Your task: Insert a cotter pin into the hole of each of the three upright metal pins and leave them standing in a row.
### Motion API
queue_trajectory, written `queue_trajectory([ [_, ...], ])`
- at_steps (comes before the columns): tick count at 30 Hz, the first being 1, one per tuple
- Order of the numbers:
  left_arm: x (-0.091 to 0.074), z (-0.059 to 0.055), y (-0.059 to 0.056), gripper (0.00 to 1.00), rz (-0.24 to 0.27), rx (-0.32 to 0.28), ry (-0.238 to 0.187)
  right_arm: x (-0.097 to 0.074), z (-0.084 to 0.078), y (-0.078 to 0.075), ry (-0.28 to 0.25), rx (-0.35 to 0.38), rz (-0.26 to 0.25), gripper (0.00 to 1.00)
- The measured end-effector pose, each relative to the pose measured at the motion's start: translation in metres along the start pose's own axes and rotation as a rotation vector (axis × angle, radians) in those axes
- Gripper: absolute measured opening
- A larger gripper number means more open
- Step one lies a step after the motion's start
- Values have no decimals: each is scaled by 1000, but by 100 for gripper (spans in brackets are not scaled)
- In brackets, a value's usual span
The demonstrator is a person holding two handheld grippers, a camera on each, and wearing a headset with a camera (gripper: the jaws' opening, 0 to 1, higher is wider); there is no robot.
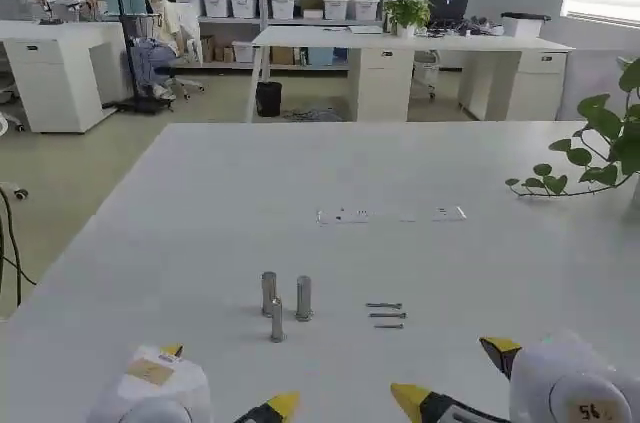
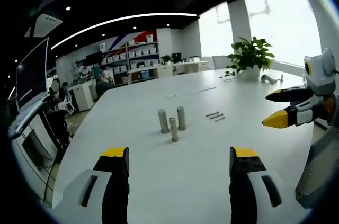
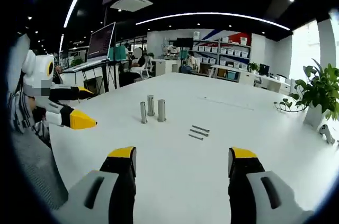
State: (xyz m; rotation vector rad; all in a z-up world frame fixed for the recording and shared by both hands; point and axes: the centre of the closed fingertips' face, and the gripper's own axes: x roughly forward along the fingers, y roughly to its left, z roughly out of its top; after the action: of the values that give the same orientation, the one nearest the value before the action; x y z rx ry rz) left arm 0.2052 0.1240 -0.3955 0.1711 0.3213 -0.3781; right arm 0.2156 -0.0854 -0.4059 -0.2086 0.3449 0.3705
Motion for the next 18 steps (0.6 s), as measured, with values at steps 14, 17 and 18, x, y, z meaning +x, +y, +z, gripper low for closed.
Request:
queue_trajectory([
  [14,0,-8,2,75,6,-6,32,0,1,6,3,-12,21,71],
  [17,-1,-5,2,75,10,9,17,0,1,6,-3,-20,21,71],
  [18,-1,-5,2,75,11,14,19,0,0,7,1,-16,24,71],
])
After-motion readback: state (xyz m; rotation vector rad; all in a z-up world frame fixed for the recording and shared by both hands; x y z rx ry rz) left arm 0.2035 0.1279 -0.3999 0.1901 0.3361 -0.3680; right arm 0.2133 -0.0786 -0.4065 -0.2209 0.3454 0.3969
